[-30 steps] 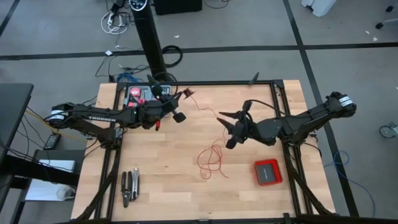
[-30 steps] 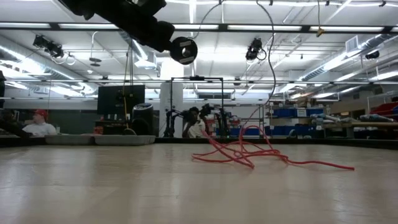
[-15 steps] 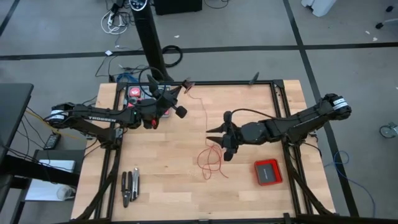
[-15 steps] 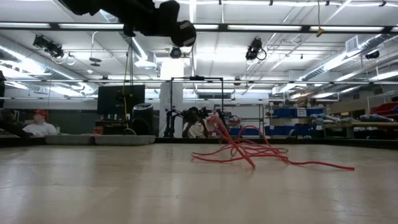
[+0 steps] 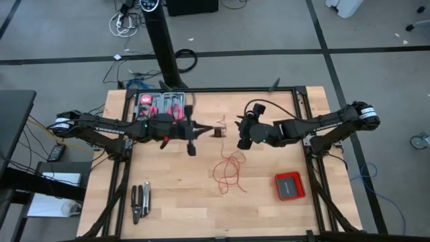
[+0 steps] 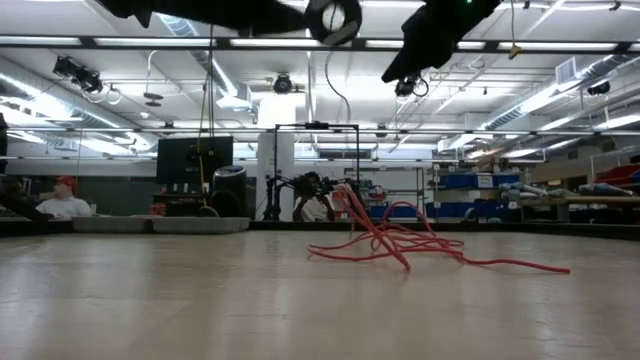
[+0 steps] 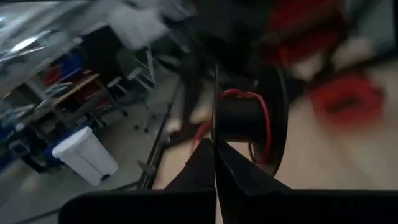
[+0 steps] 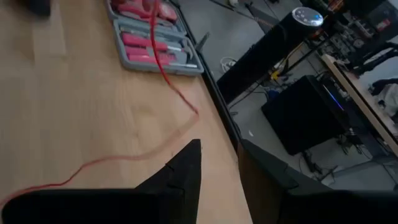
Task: Coil cords
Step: Uncoil the red wire from the spool
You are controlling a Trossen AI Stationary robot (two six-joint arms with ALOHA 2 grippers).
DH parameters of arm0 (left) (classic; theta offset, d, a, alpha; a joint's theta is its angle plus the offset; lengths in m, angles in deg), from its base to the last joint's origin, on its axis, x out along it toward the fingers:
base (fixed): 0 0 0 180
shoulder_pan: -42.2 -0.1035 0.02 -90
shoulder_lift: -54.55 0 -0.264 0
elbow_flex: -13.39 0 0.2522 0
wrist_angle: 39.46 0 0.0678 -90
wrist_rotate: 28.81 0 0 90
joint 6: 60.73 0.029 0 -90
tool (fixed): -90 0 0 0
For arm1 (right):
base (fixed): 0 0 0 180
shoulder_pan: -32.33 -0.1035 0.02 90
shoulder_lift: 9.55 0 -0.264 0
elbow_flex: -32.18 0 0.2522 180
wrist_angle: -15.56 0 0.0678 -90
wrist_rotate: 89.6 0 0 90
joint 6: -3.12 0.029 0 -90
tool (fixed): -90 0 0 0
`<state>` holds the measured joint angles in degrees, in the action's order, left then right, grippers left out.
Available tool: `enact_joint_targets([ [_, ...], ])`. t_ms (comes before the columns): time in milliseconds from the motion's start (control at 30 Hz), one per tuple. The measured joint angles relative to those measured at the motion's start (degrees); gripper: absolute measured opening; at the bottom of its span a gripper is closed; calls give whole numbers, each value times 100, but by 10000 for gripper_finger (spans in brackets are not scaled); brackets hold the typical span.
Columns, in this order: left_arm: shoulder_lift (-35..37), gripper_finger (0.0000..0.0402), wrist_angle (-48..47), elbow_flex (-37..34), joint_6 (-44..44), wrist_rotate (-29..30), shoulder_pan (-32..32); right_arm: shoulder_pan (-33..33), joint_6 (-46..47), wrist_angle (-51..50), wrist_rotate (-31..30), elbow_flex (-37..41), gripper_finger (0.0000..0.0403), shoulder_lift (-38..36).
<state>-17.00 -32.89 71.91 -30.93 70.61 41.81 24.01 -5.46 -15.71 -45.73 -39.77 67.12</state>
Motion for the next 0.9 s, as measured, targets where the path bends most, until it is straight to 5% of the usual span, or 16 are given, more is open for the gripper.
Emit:
enact_joint_targets([
  [167,-2,0,-956,0,1258,-651,125,-15,-130,17,53,0,103,0],
  [367,-2,0,-1085,0,2066,-621,303,-17,-115,24,172,0,103,-4],
  [567,-2,0,-1295,0,3238,-43,403,75,-111,-3,1839,0,102,-7],
  [733,-2,0,-980,0,3206,147,431,338,-107,-65,3522,0,95,2],
  [900,-2,0,-819,0,2906,152,427,436,-343,236,3736,9,86,20],
])
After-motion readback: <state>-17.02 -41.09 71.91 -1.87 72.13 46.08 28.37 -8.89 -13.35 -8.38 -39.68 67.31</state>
